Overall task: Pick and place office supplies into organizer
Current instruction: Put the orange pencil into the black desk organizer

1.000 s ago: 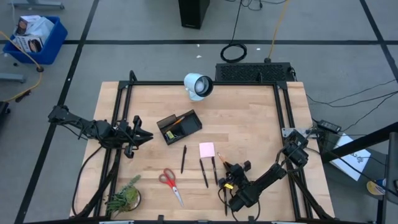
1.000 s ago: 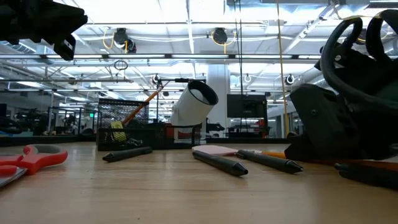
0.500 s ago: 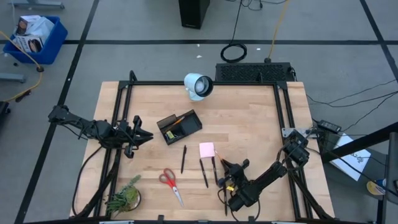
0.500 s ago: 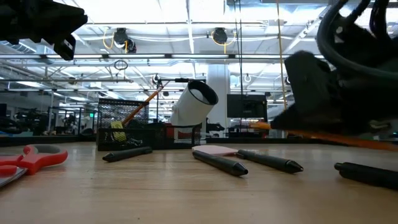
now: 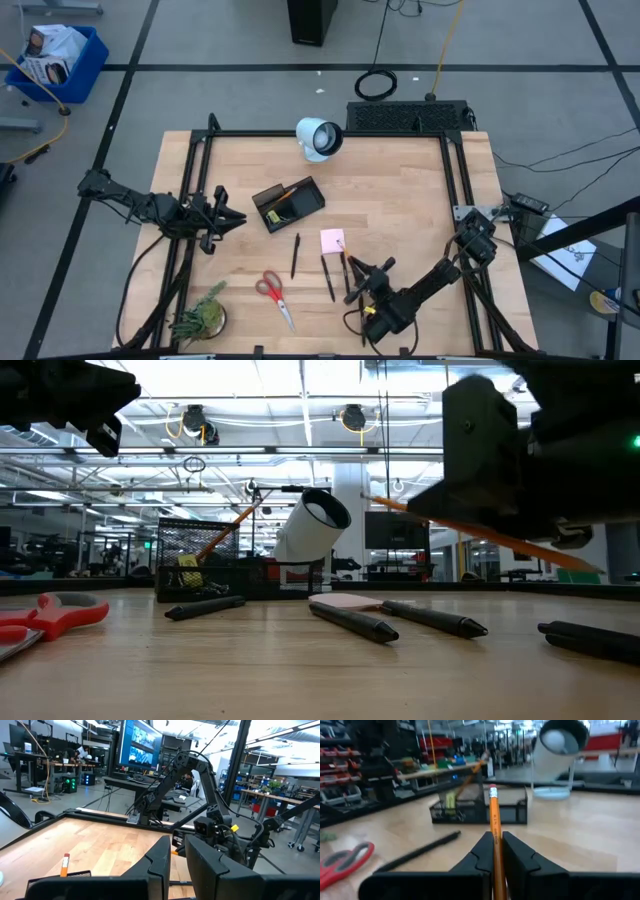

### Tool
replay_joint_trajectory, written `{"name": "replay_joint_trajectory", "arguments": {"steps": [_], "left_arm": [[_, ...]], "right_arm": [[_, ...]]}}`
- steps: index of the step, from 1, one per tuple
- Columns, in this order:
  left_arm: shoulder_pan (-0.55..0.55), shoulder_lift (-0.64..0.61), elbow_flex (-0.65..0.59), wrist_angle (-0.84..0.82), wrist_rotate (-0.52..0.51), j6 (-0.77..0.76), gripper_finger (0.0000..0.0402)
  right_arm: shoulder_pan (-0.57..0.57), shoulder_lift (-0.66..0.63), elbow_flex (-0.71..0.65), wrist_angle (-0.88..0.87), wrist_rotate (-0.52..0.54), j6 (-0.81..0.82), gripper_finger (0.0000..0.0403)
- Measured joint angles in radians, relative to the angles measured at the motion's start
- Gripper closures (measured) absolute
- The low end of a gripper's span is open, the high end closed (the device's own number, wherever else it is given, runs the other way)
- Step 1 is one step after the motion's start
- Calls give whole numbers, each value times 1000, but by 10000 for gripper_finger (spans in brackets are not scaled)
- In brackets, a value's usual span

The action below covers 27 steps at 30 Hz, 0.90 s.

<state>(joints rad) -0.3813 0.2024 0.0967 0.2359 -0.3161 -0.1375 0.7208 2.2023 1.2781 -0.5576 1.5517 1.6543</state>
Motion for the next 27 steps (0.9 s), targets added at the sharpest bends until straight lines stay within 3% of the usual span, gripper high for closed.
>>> {"name": "replay_joint_trajectory", "arguments": {"steps": [9, 18, 22, 27], "left_arm": [[0, 0, 0, 0, 0, 0, 339], [0, 0, 0, 0, 0, 0, 339], [0, 0, 0, 0, 0, 0, 339], [0, 0, 0, 0, 0, 0, 339]], "right_arm": [[-17, -32, 1, 190, 17, -278, 387], [-25, -161, 1, 536, -46, -952, 387], [-33, -192, 1, 795, -173, -1296, 387], [-66, -195, 1, 1232, -465, -1725, 387]]}}
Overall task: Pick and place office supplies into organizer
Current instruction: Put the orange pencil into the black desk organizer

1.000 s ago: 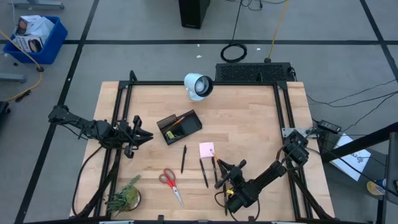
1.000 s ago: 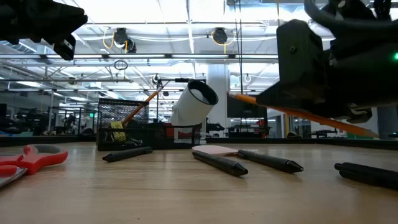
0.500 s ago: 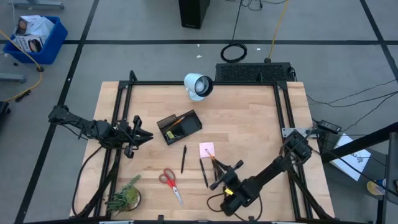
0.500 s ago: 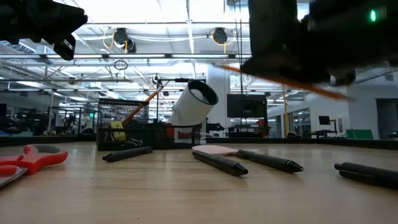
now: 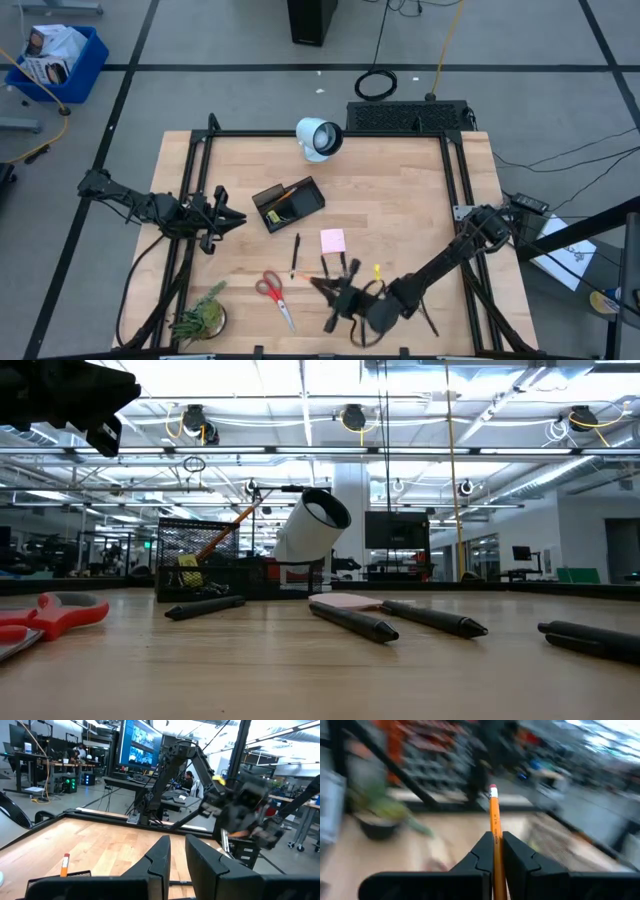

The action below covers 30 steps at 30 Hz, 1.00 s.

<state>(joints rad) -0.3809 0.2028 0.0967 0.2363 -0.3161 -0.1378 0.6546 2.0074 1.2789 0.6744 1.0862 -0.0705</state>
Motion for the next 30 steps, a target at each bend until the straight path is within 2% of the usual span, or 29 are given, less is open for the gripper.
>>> {"name": "replay_joint_trajectory", "arguments": {"steps": [3, 7, 12, 19, 22, 26, 30], "left_arm": [[0, 0, 0, 0, 0, 0, 339], [0, 0, 0, 0, 0, 0, 339], [0, 0, 0, 0, 0, 0, 339], [0, 0, 0, 0, 0, 2, 339], [0, 0, 0, 0, 0, 2, 339], [0, 0, 0, 6, -6, 1, 339], [0, 0, 0, 49, -68, 3, 339]], "right_arm": [[-38, 1, 0, 183, -150, -191, 387], [-102, 0, 0, 251, -276, -313, 387], [-204, 0, -48, 294, -379, -300, 387], [-326, 2, -262, 739, -576, -246, 387], [-379, 2, -326, 858, -660, -167, 387], [-433, 2, -343, 845, -748, -79, 387], [-475, 2, -343, 833, -807, -47, 387]]}}
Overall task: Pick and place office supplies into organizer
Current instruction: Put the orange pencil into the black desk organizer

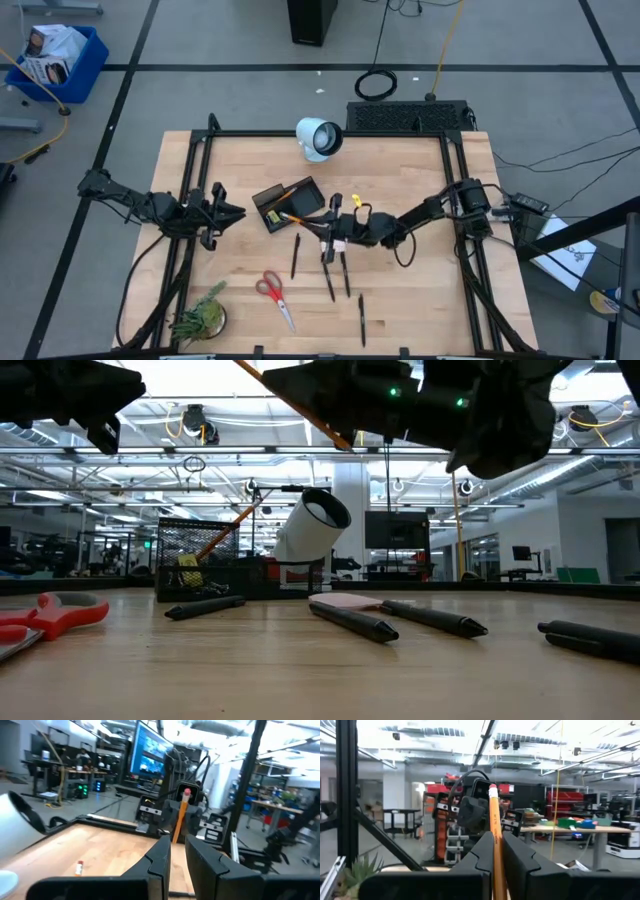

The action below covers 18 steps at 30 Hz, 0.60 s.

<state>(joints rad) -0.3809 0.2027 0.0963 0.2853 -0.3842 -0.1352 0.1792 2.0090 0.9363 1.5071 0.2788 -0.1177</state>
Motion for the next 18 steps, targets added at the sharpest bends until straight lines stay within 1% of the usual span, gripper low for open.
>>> {"name": "replay_joint_trajectory", "arguments": {"steps": [3, 6, 10, 12, 13, 14, 16, 18], "left_arm": [[0, 0, 0, 16, -6, 1, 339], [0, 0, 0, 12, -7, 2, 339], [0, 0, 0, 53, -14, 22, 339], [-1, 1, 0, 77, -74, 79, 339], [0, 2, 0, 84, -109, 82, 339], [1, 4, 0, 89, -119, 53, 339], [2, 7, 0, 92, -108, 5, 339], [12, 26, 0, 104, -104, 2, 339]], "right_arm": [[-21, 0, 0, -3, -47, 33, 387], [-35, 0, 1, -32, -48, 53, 387], [-38, 0, 2, -38, -46, 53, 387], [-41, 0, 10, -38, -49, 54, 387], [-42, 0, 16, -41, -48, 54, 387], [-42, 0, 24, -50, -47, 53, 387], [-44, 0, 43, -77, -47, 52, 387], [-43, 0, 59, -121, -48, 43, 387]]}}
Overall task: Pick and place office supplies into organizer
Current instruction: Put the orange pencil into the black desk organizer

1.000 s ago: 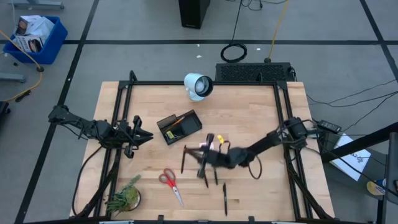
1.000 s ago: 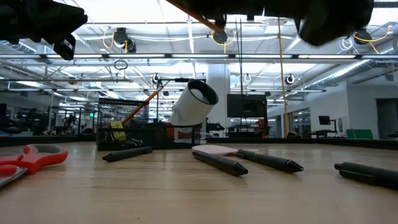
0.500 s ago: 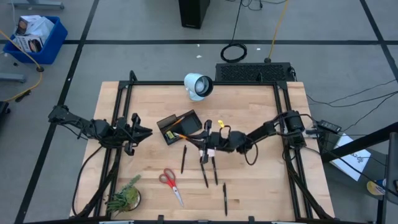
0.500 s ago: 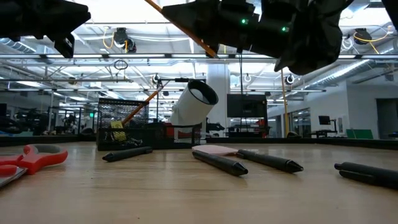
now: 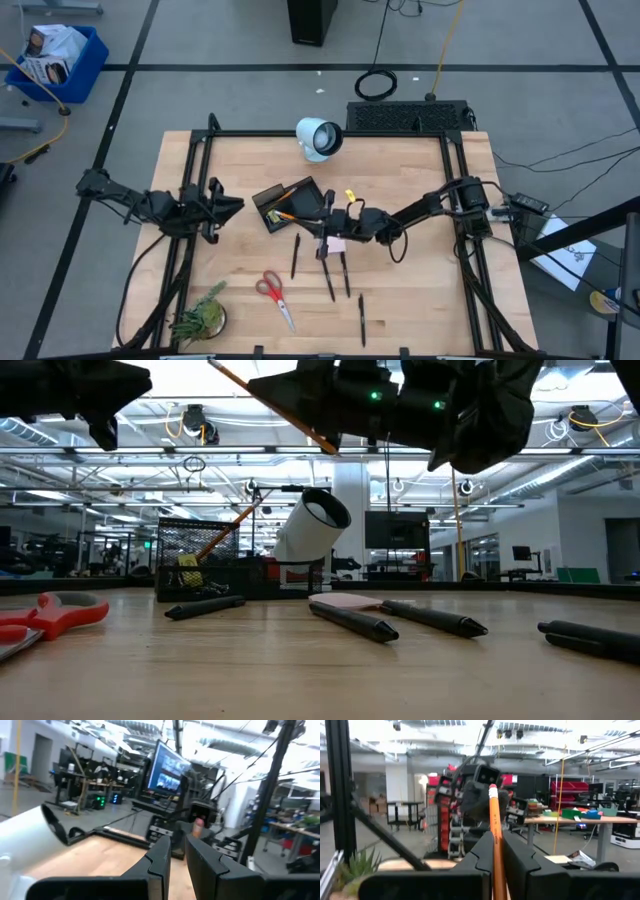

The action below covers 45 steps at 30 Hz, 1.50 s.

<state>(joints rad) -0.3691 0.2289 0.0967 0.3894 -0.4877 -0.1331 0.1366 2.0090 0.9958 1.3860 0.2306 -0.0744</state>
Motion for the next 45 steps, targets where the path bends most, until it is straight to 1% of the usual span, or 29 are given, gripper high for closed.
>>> {"name": "replay_joint_trajectory", "arguments": {"steps": [5, 7, 9, 11, 13, 16, 21, 25, 28, 31, 34, 38, 42, 45], "left_arm": [[6, 30, 0, 20, -27, -53, 339], [10, 46, 0, 24, -15, -74, 339], [11, 70, 0, 70, -4, -112, 339], [11, 101, 0, 114, 27, -115, 335], [11, 142, 0, 171, 56, -103, 319], [11, 211, 0, 244, 66, -97, 278], [11, 330, 0, 351, 13, -113, 214], [13, 423, 0, 462, 13, -121, 187], [32, 498, 0, 524, 15, -147, 182], [58, 567, 0, 614, 16, -150, 187], [80, 622, 1, 722, 50, -130, 193], [109, 672, 29, 738, 77, -136, 197], [134, 745, 88, 730, 84, -156, 197], [154, 812, 147, 727, 128, -151, 197]], "right_arm": [[0, 0, 15, -28, 0, -13, 387], [-1, 0, 15, -26, 1, -2, 387], [-4, 0, 15, -20, 2, 16, 387], [-7, 0, 15, -16, 2, 53, 387], [-11, 1, 15, -19, 3, 72, 387], [-12, 8, 15, -8, 7, 87, 387], [-11, 8, 17, 4, 4, 92, 387], [-13, 9, 50, -9, 6, 98, 387], [-18, 9, 80, -57, 5, 92, 387], [-25, 9, 110, -98, 21, 107, 387], [-35, 9, 120, -124, 34, 128, 387], [-51, 9, 122, -128, 32, 172, 387], [-57, 9, 122, -142, 29, 179, 387], [-57, 9, 123, -143, 27, 176, 387]]}}
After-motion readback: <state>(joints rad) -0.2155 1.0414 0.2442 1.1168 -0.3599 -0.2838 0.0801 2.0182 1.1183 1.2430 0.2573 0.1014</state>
